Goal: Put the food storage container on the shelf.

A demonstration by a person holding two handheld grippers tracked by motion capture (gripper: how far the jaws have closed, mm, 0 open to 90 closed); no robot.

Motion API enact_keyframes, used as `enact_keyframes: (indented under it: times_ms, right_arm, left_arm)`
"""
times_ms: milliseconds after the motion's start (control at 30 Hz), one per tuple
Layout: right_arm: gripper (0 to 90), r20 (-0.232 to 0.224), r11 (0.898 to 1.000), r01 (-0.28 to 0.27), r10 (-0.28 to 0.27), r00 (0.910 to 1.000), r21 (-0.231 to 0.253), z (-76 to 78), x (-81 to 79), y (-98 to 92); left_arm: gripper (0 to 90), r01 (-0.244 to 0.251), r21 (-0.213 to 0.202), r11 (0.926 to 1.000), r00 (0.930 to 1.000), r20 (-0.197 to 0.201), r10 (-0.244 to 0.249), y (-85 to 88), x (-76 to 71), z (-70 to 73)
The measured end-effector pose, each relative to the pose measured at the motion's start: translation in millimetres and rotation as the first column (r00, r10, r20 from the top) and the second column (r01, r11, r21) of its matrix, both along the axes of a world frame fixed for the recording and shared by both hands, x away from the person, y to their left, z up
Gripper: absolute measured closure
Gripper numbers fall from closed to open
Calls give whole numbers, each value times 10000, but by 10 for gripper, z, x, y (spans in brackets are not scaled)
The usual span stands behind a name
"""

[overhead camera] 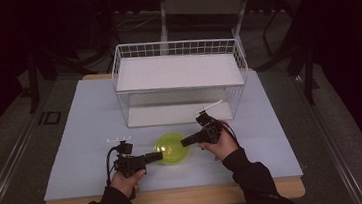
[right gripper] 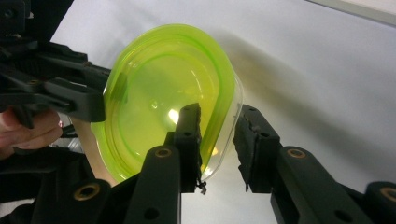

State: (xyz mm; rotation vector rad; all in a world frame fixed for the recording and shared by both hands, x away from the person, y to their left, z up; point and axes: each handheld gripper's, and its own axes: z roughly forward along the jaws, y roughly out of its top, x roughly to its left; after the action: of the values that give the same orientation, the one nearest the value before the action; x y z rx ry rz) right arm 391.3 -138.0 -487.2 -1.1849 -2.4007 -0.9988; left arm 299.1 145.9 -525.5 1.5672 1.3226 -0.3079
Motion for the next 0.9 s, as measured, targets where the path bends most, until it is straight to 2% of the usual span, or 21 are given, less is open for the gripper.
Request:
enact_keyframes:
  times_ms: [33,167,267,333,400,433,533,600,633,667,733,767,800,900]
  right_arm:
    - [734,-66,9999,136,-136,9999,102,-3,-20,-11]
    - [751,-194,9989,276,-269,9994,390,5,-70,-20]
    - [784,-38,9971,388,-387,9992,660,48,-145,-20]
    - [802,330,9983,411,-424,9986,404,93,-201,-6]
    - [802,330,9983,411,-424,9986,404,93,-201,-6]
    - [805,1005,9991,405,-413,9941,98,124,-290,22]
    - [806,1557,9987,471,-494,9866,186,209,-355,31]
    - [806,1728,9986,468,-501,9837,229,245,-372,28]
    - [805,1728,9986,468,-501,9837,229,245,-372,28]
    - [805,2295,9974,539,-633,9712,470,396,-439,14]
    - [806,2559,9968,546,-680,9643,592,498,-473,-1]
    - [806,2559,9968,546,-680,9643,592,498,-473,-1]
    - [806,2723,9963,573,-729,9594,646,577,-492,-15]
    - [806,2845,9961,577,-743,9558,661,640,-505,-28]
  left_arm:
    - [662,87,24,10000,9995,-312,-86,10,12,15]
    - [699,-38,114,9999,9985,-549,44,23,-4,30]
    - [753,-125,257,9996,9983,-570,140,16,-23,44]
    - [785,-182,334,9993,9982,-556,201,7,-32,52]
    - [802,-214,392,9990,9982,-546,235,3,-38,58]
    - [811,-397,521,9979,9985,-343,415,3,-60,102]
    - [813,-477,524,9975,9988,74,474,8,-88,189]
    - [817,-477,524,9975,9988,74,474,8,-88,189]
    - [817,-524,608,9968,9968,630,486,6,-114,301]
    - [817,-545,644,9964,9948,894,487,5,-125,351]
    - [818,-530,536,9972,9912,1241,460,5,-140,436]
    - [818,-499,536,9973,9901,1335,424,3,-143,475]
    - [819,-465,456,9979,9885,1457,394,2,-138,541]
    - [819,-361,470,9982,9879,1528,286,1,-124,606]
